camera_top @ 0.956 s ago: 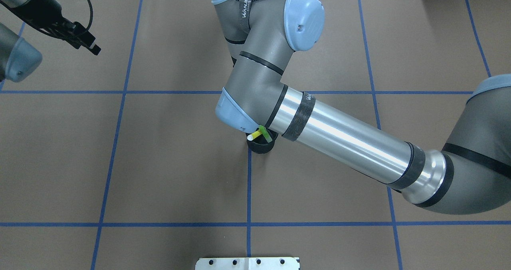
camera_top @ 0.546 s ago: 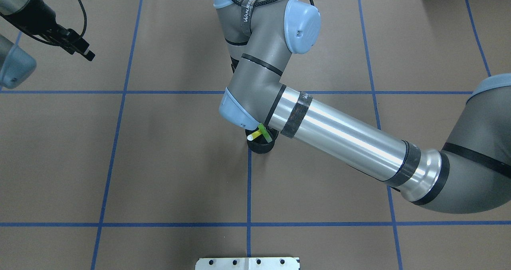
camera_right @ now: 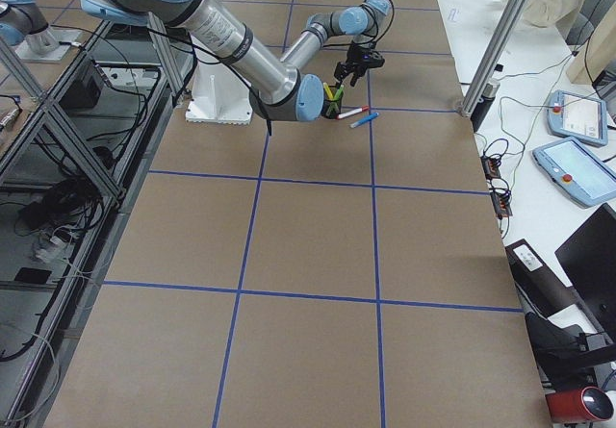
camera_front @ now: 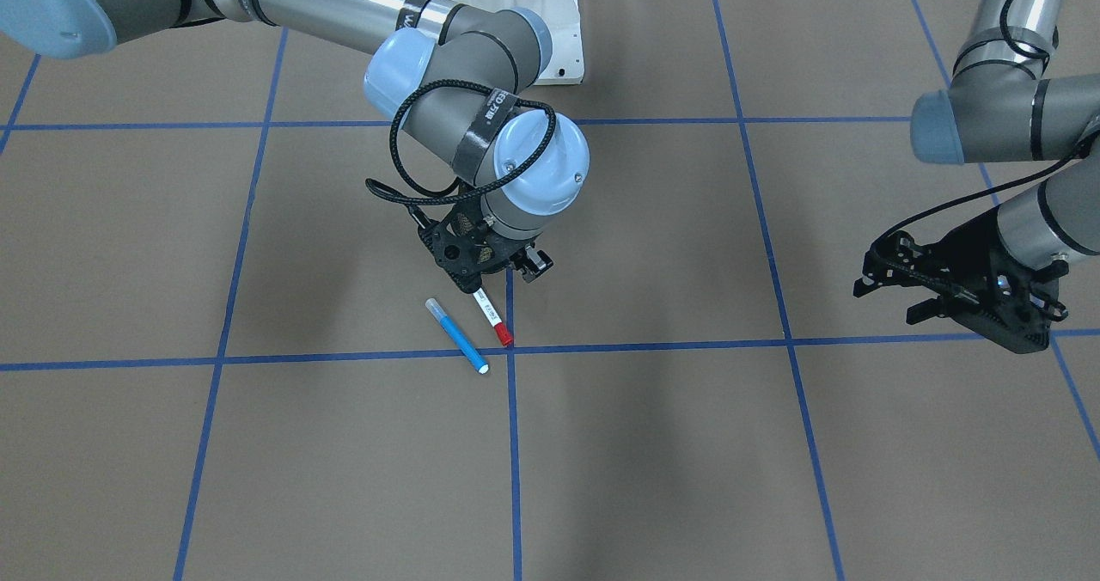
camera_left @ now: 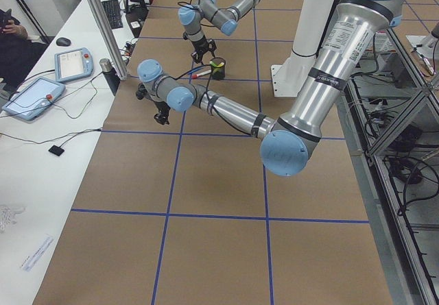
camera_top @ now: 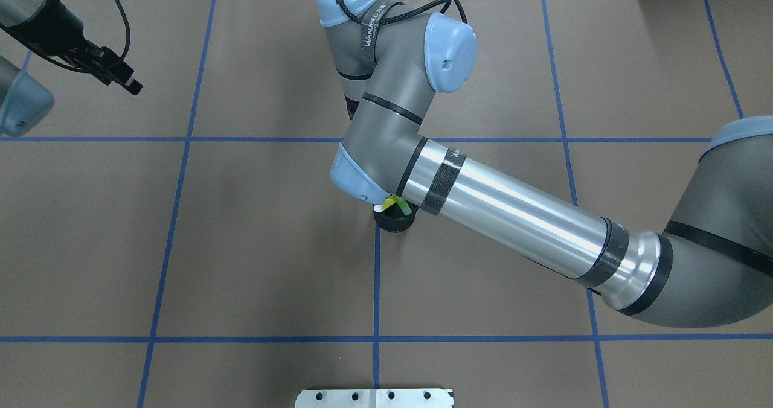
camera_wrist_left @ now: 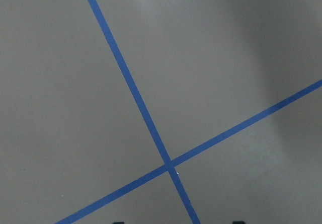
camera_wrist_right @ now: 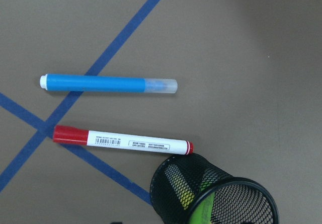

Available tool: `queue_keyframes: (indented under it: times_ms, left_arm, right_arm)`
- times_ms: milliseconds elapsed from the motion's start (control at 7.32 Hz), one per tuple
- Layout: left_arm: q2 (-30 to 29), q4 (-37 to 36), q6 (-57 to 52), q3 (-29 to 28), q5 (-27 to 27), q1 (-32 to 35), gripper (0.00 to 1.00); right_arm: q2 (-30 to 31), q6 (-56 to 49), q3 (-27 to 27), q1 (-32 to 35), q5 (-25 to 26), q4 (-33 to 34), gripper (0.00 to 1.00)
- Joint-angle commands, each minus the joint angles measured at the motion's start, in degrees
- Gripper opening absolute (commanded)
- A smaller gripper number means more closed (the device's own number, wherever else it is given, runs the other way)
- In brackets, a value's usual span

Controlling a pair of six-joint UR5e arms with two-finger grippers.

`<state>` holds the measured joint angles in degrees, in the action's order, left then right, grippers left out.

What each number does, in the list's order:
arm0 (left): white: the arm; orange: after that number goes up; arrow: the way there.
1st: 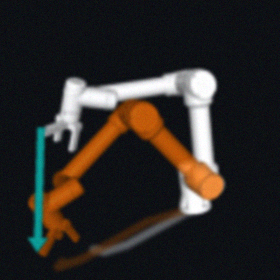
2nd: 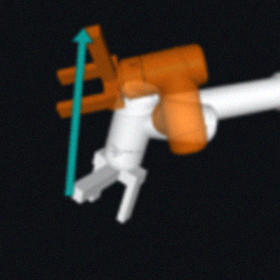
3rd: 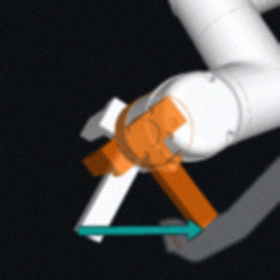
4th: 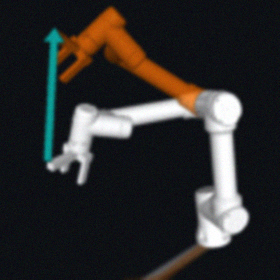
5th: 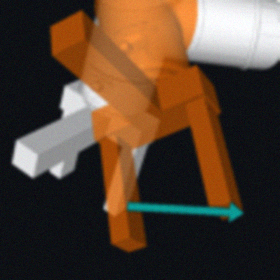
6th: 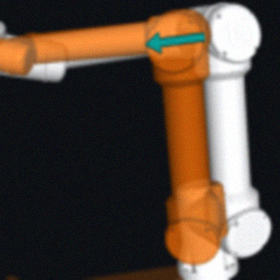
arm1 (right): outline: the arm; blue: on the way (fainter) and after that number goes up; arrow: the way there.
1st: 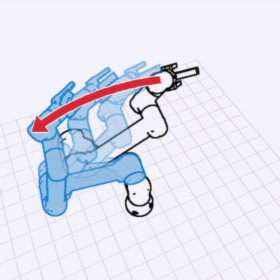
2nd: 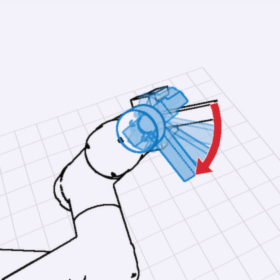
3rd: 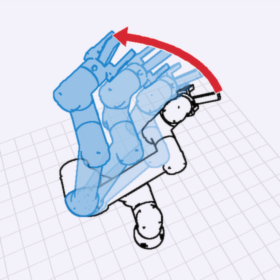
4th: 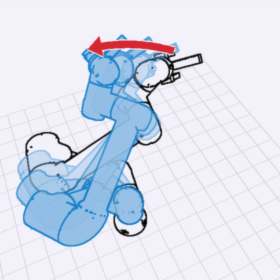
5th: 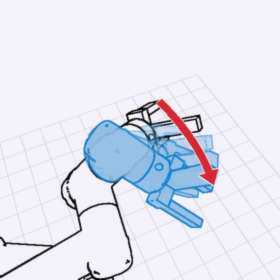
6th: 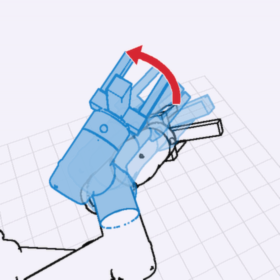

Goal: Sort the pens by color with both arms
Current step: 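Lower the right gripper over the pen cup toward the green highlighter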

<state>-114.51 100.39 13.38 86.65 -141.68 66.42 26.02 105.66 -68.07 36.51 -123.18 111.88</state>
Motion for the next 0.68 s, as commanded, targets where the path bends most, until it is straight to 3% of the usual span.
queue_keyframes:
  times_ms: [0,546]
  left_arm:
    - [1.0,0.1,-1.4,0.0,0.4,-0.1,0.77]
    - [1.0,0.1,-1.7,-0.1,0.7,-0.2,0.77]
  right_arm:
    - [0.1,0.5,-0.4,-0.5,0.0,0.0,0.71]
    - [1.1,0.2,-1.2,-0.5,0.0,0.3,0.66]
